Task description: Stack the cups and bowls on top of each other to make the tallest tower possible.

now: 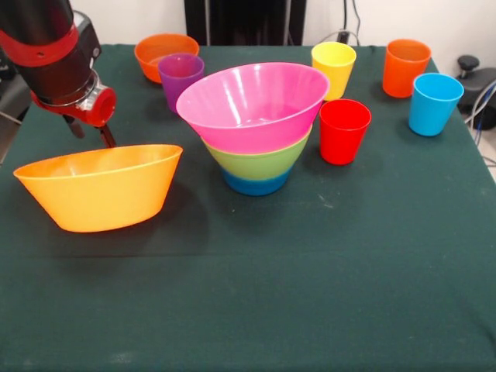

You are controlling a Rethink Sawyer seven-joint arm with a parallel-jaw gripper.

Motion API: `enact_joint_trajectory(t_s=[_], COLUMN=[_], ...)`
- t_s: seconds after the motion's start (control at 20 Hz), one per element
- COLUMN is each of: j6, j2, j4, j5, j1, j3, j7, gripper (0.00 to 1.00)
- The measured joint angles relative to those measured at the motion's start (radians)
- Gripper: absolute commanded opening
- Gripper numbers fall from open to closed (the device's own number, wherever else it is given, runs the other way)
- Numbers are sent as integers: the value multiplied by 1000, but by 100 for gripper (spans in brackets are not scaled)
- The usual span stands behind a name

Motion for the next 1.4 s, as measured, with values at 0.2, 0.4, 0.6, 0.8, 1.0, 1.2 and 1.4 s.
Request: enact_joint_trajectory(t_s=[0.2,0.4,0.6,0.8,1.0,1.2,1.4], j6=[0,0,2,5,5,5,5], j2=[-2,-20,-50,-86,-101,-107,-103], j4=[0,7,10,10,11,11,10], j5=[0,0,0,0,0,0,0], j1=[0,0,0,0,0,0,0], j3=[0,0,0,0,0,0,0], j7=[0,0,0,0,0,0,0], gripper=[100,100,100,100,100,100,100])
